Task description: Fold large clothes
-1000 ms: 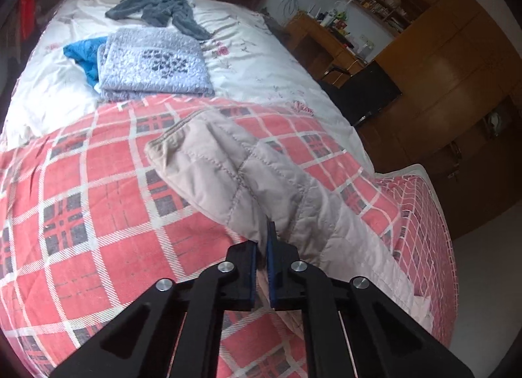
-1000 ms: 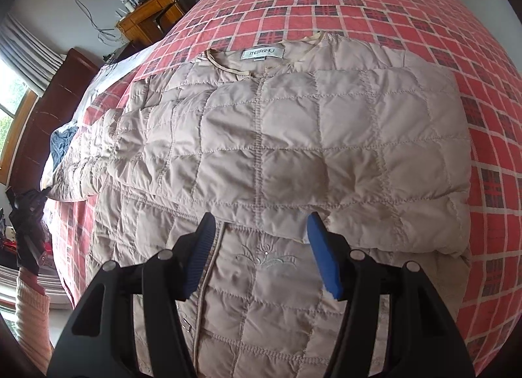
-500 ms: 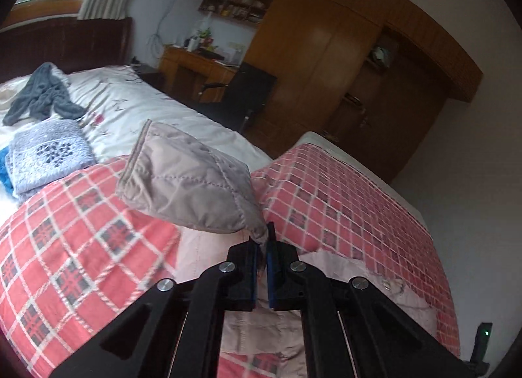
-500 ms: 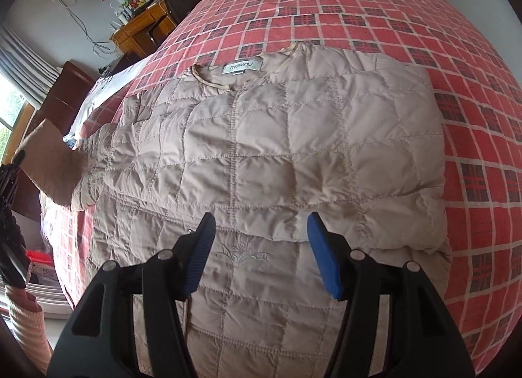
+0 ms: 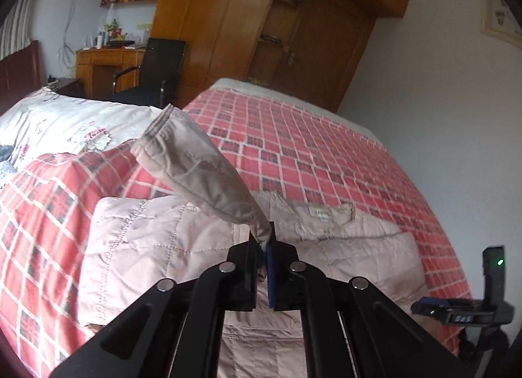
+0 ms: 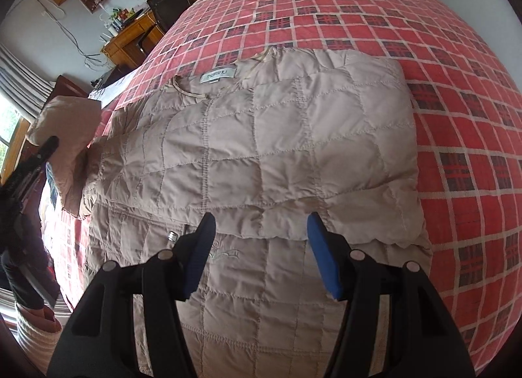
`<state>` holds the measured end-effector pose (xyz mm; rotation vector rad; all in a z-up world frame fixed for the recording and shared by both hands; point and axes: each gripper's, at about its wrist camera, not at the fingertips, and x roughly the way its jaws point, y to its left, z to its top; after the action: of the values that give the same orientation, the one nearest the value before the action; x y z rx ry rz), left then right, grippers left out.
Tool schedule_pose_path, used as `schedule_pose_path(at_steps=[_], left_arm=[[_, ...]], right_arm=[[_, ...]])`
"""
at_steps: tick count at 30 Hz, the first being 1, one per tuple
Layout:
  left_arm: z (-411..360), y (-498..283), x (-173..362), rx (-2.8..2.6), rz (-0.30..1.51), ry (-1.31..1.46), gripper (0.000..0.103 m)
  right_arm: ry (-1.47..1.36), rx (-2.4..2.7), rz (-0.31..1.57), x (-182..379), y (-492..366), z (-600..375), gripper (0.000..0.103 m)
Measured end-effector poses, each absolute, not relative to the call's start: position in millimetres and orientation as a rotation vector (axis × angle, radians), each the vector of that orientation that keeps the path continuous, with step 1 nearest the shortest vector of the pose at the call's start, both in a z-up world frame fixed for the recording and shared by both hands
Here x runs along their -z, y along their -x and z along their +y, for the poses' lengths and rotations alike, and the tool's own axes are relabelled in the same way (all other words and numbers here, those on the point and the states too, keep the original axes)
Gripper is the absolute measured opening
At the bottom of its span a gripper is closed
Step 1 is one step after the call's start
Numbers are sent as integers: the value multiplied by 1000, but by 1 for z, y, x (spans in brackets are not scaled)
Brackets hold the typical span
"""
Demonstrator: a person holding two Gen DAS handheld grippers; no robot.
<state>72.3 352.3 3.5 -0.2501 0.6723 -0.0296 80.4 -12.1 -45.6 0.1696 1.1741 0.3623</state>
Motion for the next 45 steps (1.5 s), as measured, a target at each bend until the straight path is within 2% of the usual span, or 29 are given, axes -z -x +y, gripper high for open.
schedule_pose_path(at_steps=[7, 9, 11, 13, 17, 21, 25, 30, 36, 39, 41, 42, 45], left_arm=[[302, -87, 43, 137, 807, 41, 7], [298, -90, 58, 199, 860, 30, 14], [298, -90, 66, 249, 895, 67, 28], [303, -85, 67, 301, 913, 113, 36], [320, -71, 60, 353, 866, 218, 46], [362, -67, 49, 268, 822, 379, 48], [398, -70, 57, 31, 836, 364, 46], [402, -82, 91, 0, 938, 325, 45], [413, -64, 66, -4, 828, 361, 47], [419, -59, 55, -32, 796, 370, 47], [424, -59, 50, -47, 782, 376, 47], [426, -58, 48, -59, 777, 378, 47], [431, -58, 39, -76, 759, 388, 47]], right_arm=[[-184, -344, 1179, 49, -84, -21, 58], [-187, -340, 1182, 50, -85, -21, 58], [-187, -341, 1184, 51, -87, -21, 58], [-182, -346, 1182, 50, -88, -18, 58], [-197, -382, 1183, 45, -93, -10, 58], [-222, -462, 1187, 38, -102, 10, 58], [-221, -558, 1205, 33, -116, 45, 58], [-230, -643, 1266, 43, -142, 92, 58], [-193, -635, 1332, 63, -160, 120, 58], [-217, -659, 1355, 72, -159, 125, 45], [-207, -664, 1358, 75, -161, 130, 32], [-201, -668, 1357, 76, -161, 130, 20], [-214, -688, 1311, 62, -157, 121, 12]])
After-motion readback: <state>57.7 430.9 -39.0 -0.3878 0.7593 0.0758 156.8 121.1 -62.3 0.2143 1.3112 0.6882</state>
